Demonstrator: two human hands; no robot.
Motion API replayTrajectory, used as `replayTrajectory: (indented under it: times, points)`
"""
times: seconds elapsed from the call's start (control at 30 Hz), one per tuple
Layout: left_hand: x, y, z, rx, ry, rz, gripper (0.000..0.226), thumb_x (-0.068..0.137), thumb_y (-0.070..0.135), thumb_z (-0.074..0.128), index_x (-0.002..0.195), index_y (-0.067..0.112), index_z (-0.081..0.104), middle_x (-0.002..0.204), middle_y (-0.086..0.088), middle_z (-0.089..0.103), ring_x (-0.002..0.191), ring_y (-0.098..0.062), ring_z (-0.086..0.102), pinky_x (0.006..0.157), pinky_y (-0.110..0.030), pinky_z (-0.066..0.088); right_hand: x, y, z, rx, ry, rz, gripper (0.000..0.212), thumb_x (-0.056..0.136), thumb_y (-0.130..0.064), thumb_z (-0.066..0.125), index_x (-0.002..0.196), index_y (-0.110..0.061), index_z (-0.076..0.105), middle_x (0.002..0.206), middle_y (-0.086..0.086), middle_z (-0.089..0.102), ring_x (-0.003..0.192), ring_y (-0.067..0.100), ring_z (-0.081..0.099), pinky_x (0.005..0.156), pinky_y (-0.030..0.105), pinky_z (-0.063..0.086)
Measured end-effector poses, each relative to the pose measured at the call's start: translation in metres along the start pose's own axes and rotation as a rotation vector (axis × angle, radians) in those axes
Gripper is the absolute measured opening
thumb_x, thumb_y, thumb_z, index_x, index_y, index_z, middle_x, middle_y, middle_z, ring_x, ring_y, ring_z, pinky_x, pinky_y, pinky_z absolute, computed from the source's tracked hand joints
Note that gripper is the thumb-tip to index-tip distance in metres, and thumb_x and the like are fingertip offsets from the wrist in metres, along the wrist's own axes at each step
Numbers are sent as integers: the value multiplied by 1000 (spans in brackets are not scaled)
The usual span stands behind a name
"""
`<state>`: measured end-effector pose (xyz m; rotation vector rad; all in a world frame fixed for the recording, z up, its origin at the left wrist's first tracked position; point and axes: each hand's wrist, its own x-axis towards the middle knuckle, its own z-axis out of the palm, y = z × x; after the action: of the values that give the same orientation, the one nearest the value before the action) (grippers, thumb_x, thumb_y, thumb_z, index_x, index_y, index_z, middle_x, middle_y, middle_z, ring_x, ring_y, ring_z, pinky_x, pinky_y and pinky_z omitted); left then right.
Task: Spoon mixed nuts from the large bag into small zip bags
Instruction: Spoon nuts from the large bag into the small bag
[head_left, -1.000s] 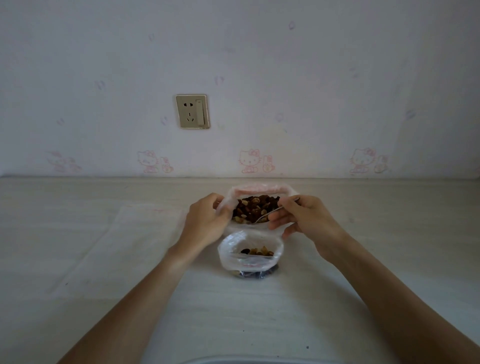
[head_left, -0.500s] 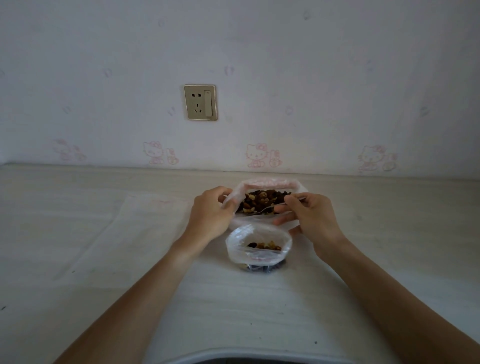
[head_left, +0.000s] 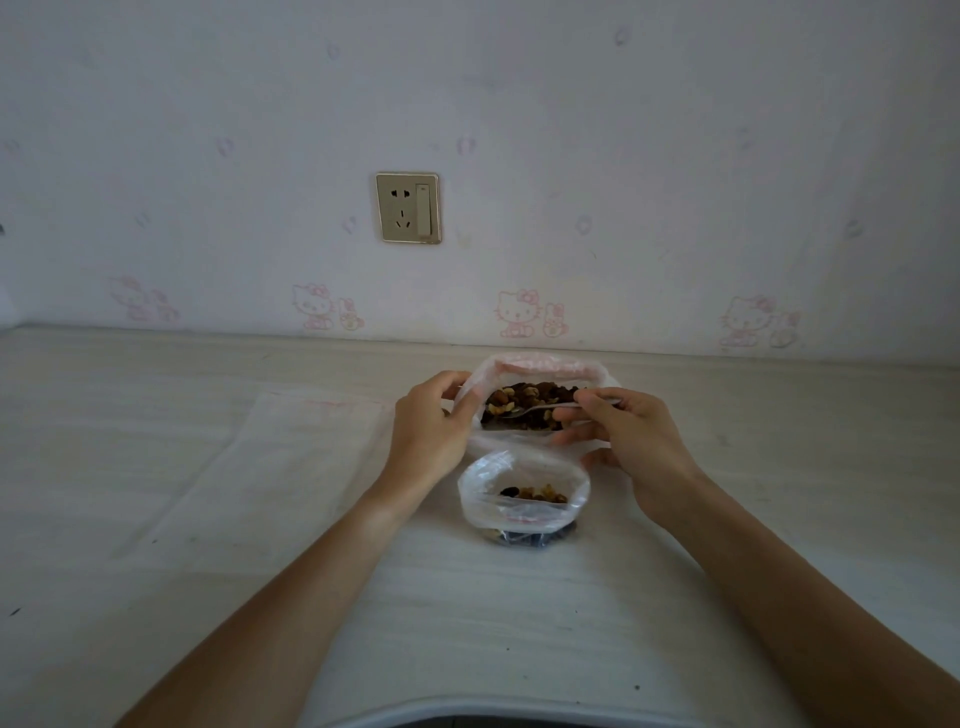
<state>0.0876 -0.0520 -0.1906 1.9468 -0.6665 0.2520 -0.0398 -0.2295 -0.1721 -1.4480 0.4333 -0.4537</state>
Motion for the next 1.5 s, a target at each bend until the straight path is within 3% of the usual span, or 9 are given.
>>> replayTrajectory:
  times: [0.37, 0.57, 0.73, 0.83, 0.93, 1.13, 1.3, 1.4, 1.5]
  points:
    - [-2, 2, -6, 13, 11, -53, 20, 102, 38, 59, 111, 28, 74, 94, 23, 69, 84, 10, 64, 68, -8, 44, 0, -14, -10, 37, 65, -61, 20, 108, -17, 50, 107, -7, 67, 91, 15, 77, 70, 26, 74, 46, 33, 54]
    - [-2, 10, -20, 51, 47, -41, 29, 91, 38, 75, 118, 26, 69, 106, 13, 66, 88, -1, 65, 73, -11, 46, -3, -27, -19, 112, 58, -162, 22, 109, -16, 48, 103, -3, 65, 91, 21, 74, 71, 30, 72, 46, 35, 51]
    - [-15, 18, -35, 93, 49, 78, 11, 87, 36, 79, 86, 34, 68, 75, 13, 66, 69, -2, 63, 63, -9, 44, -6, -37, -24, 157, 41, -227, 28, 110, -16, 40, 93, -8, 60, 71, 13, 68, 66, 31, 69, 44, 34, 47]
    - [-28, 19, -41, 46, -61, 105, 20, 88, 46, 77, 74, 33, 70, 59, 9, 63, 52, -2, 54, 55, -12, 41, -8, -40, -26, 153, 16, -223, 29, 109, -17, 40, 89, -8, 58, 65, 13, 63, 62, 32, 66, 44, 33, 44]
    - [-42, 20, -42, 42, -165, 70, 28, 89, 57, 72, 75, 32, 73, 55, 7, 61, 48, -1, 51, 52, -15, 40, -8, -40, -26, 125, -16, -211, 31, 110, -19, 40, 86, -7, 56, 60, 12, 60, 57, 31, 62, 43, 32, 42]
    - [-52, 26, -41, 67, -380, 39, 18, 90, 50, 73, 83, 34, 81, 69, 10, 72, 58, -4, 61, 54, -17, 45, -12, -37, -23, -163, -104, -279, 37, 110, -24, 38, 82, -8, 56, 59, 10, 58, 54, 29, 59, 44, 33, 43]
    - [-51, 26, -39, 18, -386, 14, 10, 93, 37, 74, 86, 33, 81, 80, 5, 77, 72, -12, 71, 67, -18, 51, -21, -37, -17, -464, -129, -561, 39, 111, -26, 38, 80, -8, 52, 56, -1, 52, 51, 18, 52, 48, 25, 41]
    - [-50, 29, -41, -94, -410, -47, 12, 94, 37, 73, 88, 31, 82, 82, -1, 77, 65, -20, 74, 58, -16, 50, -30, -41, -14, -592, -144, -775, 38, 111, -28, 35, 77, -15, 46, 57, -3, 45, 51, 15, 43, 49, 33, 39]
    - [-50, 32, -41, -171, -447, -126, 11, 93, 39, 73, 90, 33, 81, 82, -10, 75, 54, -18, 69, 51, -24, 48, -37, -42, -11, -672, -139, -898, 35, 111, -29, 34, 78, -22, 42, 58, -9, 43, 49, 14, 41, 49, 33, 36]
